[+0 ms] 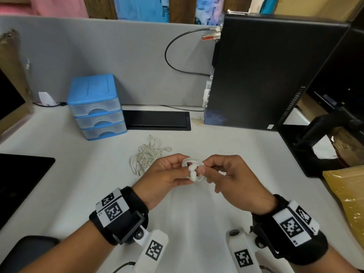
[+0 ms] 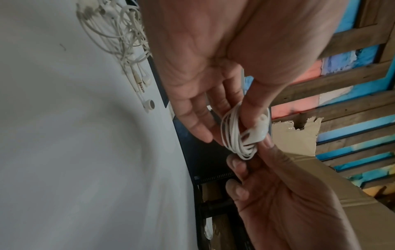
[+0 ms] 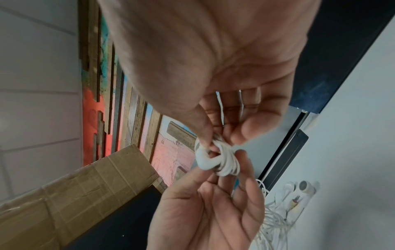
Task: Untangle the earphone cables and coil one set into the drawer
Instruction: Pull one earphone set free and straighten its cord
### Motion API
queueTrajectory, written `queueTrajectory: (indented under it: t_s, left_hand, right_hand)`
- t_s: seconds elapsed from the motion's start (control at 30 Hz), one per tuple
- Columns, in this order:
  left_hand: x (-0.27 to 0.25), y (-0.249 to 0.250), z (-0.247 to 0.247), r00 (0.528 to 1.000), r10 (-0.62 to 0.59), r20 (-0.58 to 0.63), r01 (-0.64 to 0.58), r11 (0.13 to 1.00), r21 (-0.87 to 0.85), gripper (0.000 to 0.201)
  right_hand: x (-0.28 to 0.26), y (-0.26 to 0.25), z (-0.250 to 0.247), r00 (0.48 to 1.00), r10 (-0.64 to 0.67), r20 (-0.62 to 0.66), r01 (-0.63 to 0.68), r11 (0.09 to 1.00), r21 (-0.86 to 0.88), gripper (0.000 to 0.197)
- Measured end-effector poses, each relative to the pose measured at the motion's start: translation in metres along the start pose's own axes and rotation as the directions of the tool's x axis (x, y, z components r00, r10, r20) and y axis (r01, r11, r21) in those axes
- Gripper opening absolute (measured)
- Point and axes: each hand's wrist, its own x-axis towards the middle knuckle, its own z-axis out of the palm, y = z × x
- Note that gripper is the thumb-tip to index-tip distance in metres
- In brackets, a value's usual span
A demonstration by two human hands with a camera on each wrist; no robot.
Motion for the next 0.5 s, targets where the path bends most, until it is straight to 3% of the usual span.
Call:
queueTrajectory:
  t_s: [0.17,0.33,0.5]
  left_hand:
    - [-0.0010,0.0027,0.0030,0.999,-0.028,0.033,0.029,0.999,-0.017,0.022]
    - [-0.0050,0.0007,0.0081,0.998,-0.015,0.053,0.006,0.986,0.167,0.027]
    - [-0.0073,0.0034,0.0083,0.984,-0.124,0.125,0.115,0.991,0.075,0.033]
  right_hand:
    - [0.0004,0.0030,0.0022,0.996,0.005,-0.084,-0.005,1.000,0.009,0.017]
    - [-0.0009,0.0044,0.0072,0.993,-0.029,-0.114,0.027,0.999,-0.018,0.017]
    - [-0.0015,0.0049,0.0069,0.988,-0.099,-0.115,0.088,0.991,-0.097,0.010]
